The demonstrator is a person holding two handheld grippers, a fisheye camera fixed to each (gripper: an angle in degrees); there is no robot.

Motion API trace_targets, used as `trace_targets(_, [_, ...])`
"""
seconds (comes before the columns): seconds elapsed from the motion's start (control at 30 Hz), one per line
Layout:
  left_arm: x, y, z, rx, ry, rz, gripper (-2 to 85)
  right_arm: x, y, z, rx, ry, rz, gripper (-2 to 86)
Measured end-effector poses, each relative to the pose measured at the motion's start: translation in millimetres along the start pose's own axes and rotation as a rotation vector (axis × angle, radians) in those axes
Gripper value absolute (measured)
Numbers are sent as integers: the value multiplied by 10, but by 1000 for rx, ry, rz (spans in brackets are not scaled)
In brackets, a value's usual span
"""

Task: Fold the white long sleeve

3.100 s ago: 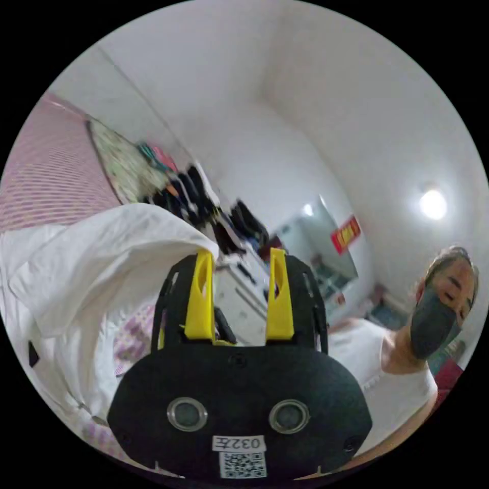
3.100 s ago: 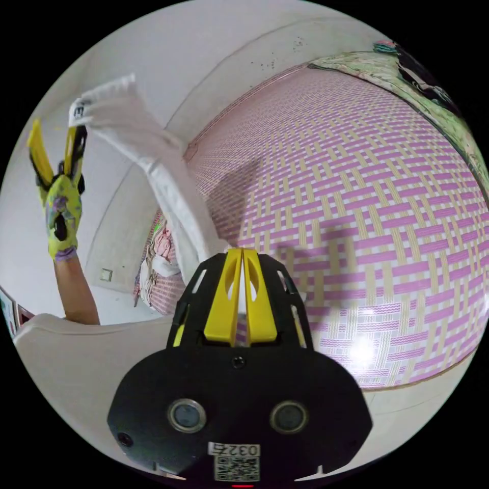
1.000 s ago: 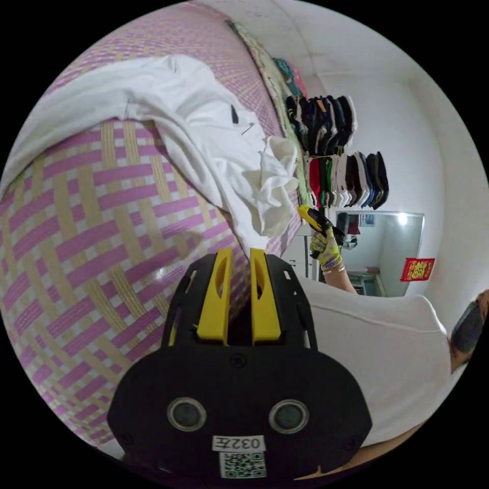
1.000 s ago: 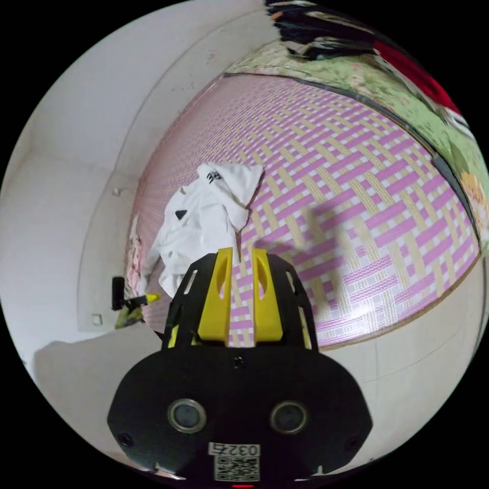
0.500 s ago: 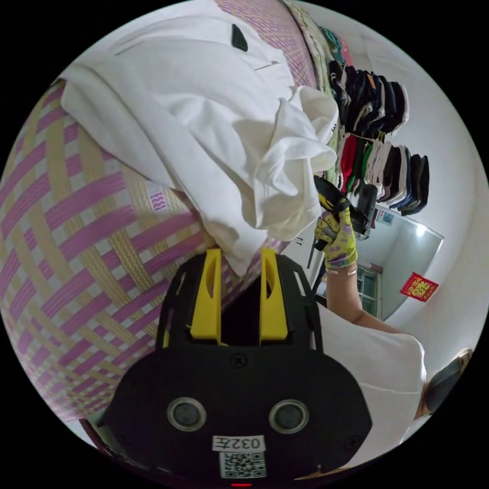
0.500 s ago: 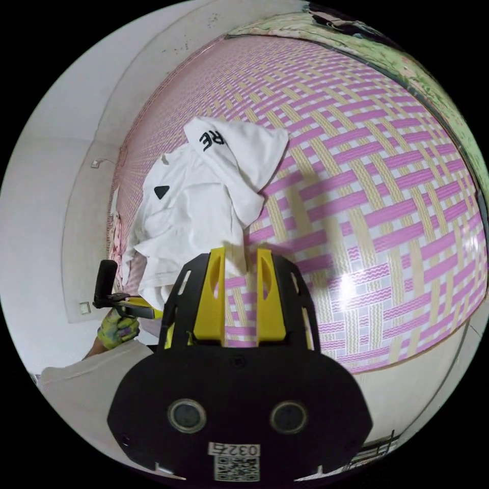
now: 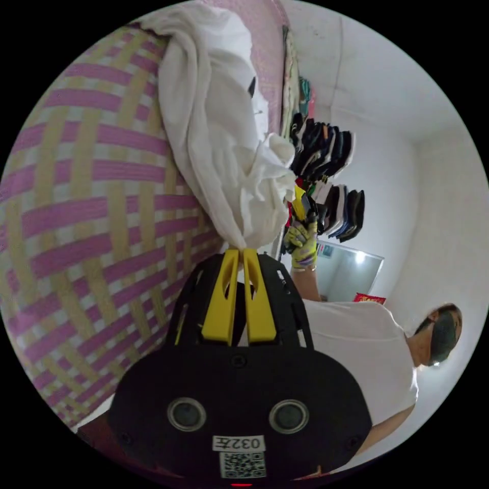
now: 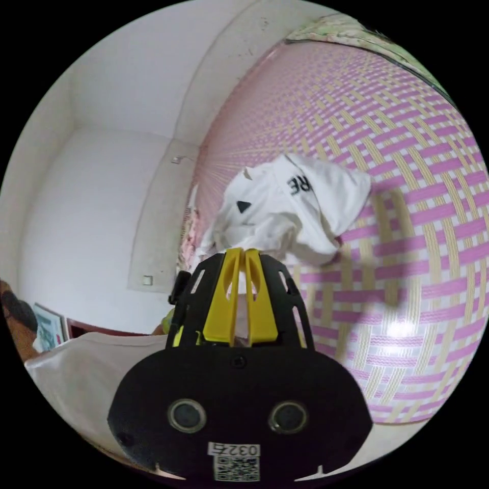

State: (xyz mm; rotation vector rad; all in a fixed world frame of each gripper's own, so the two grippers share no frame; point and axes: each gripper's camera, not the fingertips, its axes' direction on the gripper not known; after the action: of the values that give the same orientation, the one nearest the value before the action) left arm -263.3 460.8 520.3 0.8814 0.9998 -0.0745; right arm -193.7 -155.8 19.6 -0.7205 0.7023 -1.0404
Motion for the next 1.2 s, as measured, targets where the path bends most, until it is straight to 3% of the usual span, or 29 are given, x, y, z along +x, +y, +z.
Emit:
trace_targets(0.13, [-193,810,-1022,209,-3,-13,-11,-81,-50,-458,119,-260,-159,-9])
trace_targets(0.27, [-486,1614,-1909,482,92,-51,-11,-325,-255,-717,141,-389,-291,-10])
trace_targets(0.37, [-650,2128,-2469,695,276,9,-10,-641,-426,-915,152,-537,-417,-10])
trace_targets(0.43, [-677,2341,-2784,808,505,149,-10,-920,-455,-1110,198,-648,-519,-10])
trace_targets(0.53, [-433,2342,-3049,849,775,380,-9,-1246,-368,-1470,288,-852,-688,-10])
trace_targets(0.67, [477,2317,-3478,769,830,740,-10,-1651,-122,-2152,414,-982,-970,-10])
trace_targets(0.8, [1708,2521,-3987,638,758,1035,-10,-2000,315,-2881,564,-1044,-1204,-10])
trace_targets(0.9, [2367,2697,-4299,623,624,1164,-9,-2172,578,-3239,646,-1037,-1272,-10])
trace_targets(1.0, [2576,2467,-4564,618,555,1121,-9,-2332,578,-3345,684,-831,-1177,-10])
trace_targets(1.07, [2441,2088,-4727,630,543,997,-9,-2339,317,-3238,636,-736,-1027,-10])
trace_targets(1.13, [2017,1376,-4915,627,556,742,-9,-2212,-214,-2948,540,-618,-805,-10])
trace_targets(1.2, [1654,816,-5017,610,656,568,-9,-2081,-692,-2674,468,-469,-629,-10])
